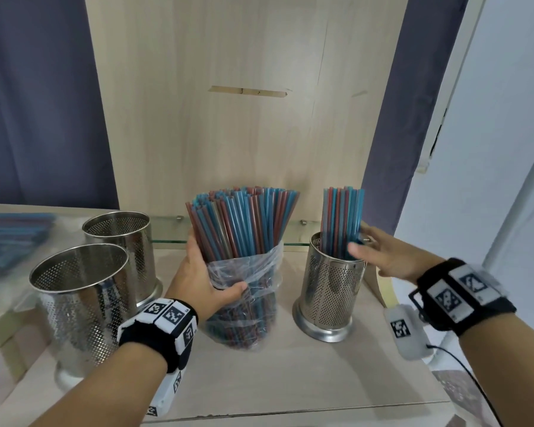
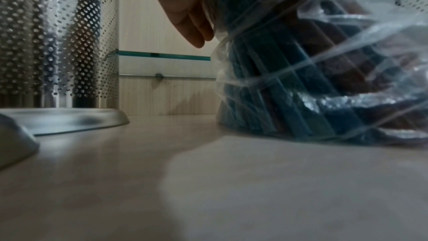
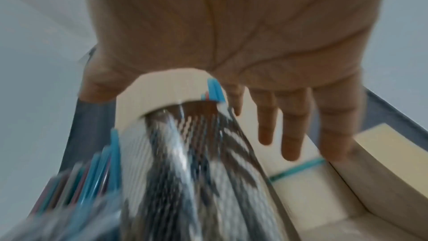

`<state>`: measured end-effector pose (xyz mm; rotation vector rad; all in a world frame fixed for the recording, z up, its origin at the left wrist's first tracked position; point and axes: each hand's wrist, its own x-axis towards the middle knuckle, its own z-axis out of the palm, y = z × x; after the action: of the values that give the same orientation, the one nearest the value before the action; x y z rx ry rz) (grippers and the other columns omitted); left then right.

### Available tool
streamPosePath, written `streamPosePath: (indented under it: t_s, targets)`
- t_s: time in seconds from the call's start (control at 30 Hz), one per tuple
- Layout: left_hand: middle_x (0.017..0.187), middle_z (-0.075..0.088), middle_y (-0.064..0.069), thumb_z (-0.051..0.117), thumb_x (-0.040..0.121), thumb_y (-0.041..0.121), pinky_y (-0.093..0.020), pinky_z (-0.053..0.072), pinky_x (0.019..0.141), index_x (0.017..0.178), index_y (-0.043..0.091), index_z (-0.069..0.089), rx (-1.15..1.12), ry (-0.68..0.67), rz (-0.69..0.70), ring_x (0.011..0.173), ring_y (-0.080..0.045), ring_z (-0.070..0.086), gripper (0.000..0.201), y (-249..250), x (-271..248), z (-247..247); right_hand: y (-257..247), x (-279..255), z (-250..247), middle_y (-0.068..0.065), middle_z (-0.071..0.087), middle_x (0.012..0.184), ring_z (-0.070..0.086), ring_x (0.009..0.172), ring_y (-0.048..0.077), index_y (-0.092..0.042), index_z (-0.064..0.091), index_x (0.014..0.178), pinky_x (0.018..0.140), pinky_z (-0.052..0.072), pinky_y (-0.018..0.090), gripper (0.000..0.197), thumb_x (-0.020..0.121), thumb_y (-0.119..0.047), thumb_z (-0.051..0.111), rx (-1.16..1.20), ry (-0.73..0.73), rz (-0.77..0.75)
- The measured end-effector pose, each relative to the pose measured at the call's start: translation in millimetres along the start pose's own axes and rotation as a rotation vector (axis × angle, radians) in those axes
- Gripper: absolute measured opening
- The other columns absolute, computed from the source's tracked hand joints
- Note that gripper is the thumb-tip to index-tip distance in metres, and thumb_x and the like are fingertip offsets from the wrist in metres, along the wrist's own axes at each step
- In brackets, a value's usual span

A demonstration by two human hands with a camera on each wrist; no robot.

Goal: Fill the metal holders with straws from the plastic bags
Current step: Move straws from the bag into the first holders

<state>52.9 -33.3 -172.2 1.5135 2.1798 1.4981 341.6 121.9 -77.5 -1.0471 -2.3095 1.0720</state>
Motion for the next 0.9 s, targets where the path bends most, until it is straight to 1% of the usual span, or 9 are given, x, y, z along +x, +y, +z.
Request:
streamPosePath:
  t_s: [0.03,0.1,0.17,0.33,0.5,0.6,0.67,0.77,0.9]
  targets:
    - [0.139,0.050,0.001,0.091,0.059,0.037,-0.043,0.047,0.104,0.149,0.031,0.008,0.004,0.003,0.002,0.123,-0.019,0.054,0.122,0.0,-0.1,-0.4,8.6,-0.8,6.9,-0.008,0.045,0.146,0.051,0.123,0.002,-0.031,0.034,0.148,0.089,0.048,0.017,0.120,0.047,-0.084,0.072,0.030,0.032,-0.088]
    - [0.139,0.051,-0.001,0.091,0.059,0.038,-0.043,0.047,0.104,0.149,0.029,0.009,0.013,0.008,0.005,0.123,-0.020,0.054,0.121,0.6,-0.6,-0.3,26.4,-0.3,23.5,-0.012,0.051,0.141,0.049,0.130,0.008,-0.028,0.035,0.147,0.107,0.044,0.036,0.122,0.047,-0.077,0.082,0.041,0.109,-0.159]
    - [0.139,0.051,-0.002,0.090,0.060,0.040,-0.041,0.046,0.104,0.149,0.027,0.009,0.029,0.009,0.008,0.122,-0.021,0.055,0.121,1.4,-0.4,-0.2,41.2,2.5,34.8,-0.014,0.055,0.136,0.053,0.127,0.008,-0.024,0.031,0.149,0.111,0.042,0.044,0.128,0.045,-0.075,0.084,0.037,0.181,-0.174]
    - [0.141,0.050,-0.003,0.090,0.060,0.039,-0.038,0.044,0.104,0.149,0.029,0.007,0.028,0.007,0.016,0.124,-0.021,0.054,0.123,0.3,-0.2,0.4,46.5,11.2,45.1,-0.013,0.054,0.137,0.054,0.121,0.002,-0.024,0.027,0.151,0.109,0.044,0.036,0.134,0.041,-0.076,0.084,0.033,0.293,-0.124]
    - [0.140,0.051,-0.002,0.090,0.060,0.042,-0.041,0.046,0.104,0.148,0.031,0.007,0.028,0.010,0.016,0.124,-0.021,0.054,0.122,0.1,0.0,-0.1,42.0,14.2,42.0,-0.005,0.053,0.141,0.052,0.127,0.010,-0.022,0.029,0.150,0.111,0.043,0.046,0.127,0.049,-0.077,0.082,-0.068,0.319,-0.140]
    - [0.140,0.051,-0.001,0.090,0.060,0.041,-0.042,0.045,0.105,0.148,0.031,0.006,0.028,-0.002,0.015,0.124,-0.020,0.054,0.122,-0.7,0.7,-0.1,13.4,0.7,48.4,0.013,0.032,0.156,0.028,0.145,0.029,-0.011,0.021,0.154,0.120,0.023,0.048,0.125,0.062,-0.084,0.063,-0.424,0.632,-0.233]
    - [0.140,0.050,-0.002,0.089,0.060,0.042,-0.041,0.045,0.104,0.148,0.031,0.006,0.036,-0.002,0.018,0.124,-0.020,0.054,0.122,-1.9,1.6,0.4,-19.3,-9.9,59.6,0.014,0.035,0.152,0.027,0.142,0.028,-0.007,0.026,0.152,0.117,0.024,0.042,0.108,0.073,-0.071,0.061,-0.439,0.766,-0.439]
    - [0.140,0.050,-0.001,0.089,0.058,0.044,-0.043,0.046,0.105,0.148,0.032,0.006,0.034,0.001,0.033,0.125,-0.019,0.053,0.123,-3.6,2.3,0.5,-62.8,-9.4,88.2,0.006,0.044,0.148,0.037,0.137,0.019,-0.010,0.032,0.151,0.114,0.032,0.035,0.083,0.086,-0.044,0.070,-0.224,0.580,-0.465]
    - [0.138,0.051,-0.001,0.090,0.059,0.043,-0.037,0.046,0.102,0.148,0.032,0.006,0.026,0.010,0.046,0.122,-0.017,0.054,0.123,-4.6,2.3,0.7,-87.4,17.3,114.8,-0.009,0.054,0.128,0.050,0.123,0.007,-0.015,0.037,0.136,0.098,0.042,0.014,0.061,0.090,-0.035,0.070,0.140,0.319,-0.109]
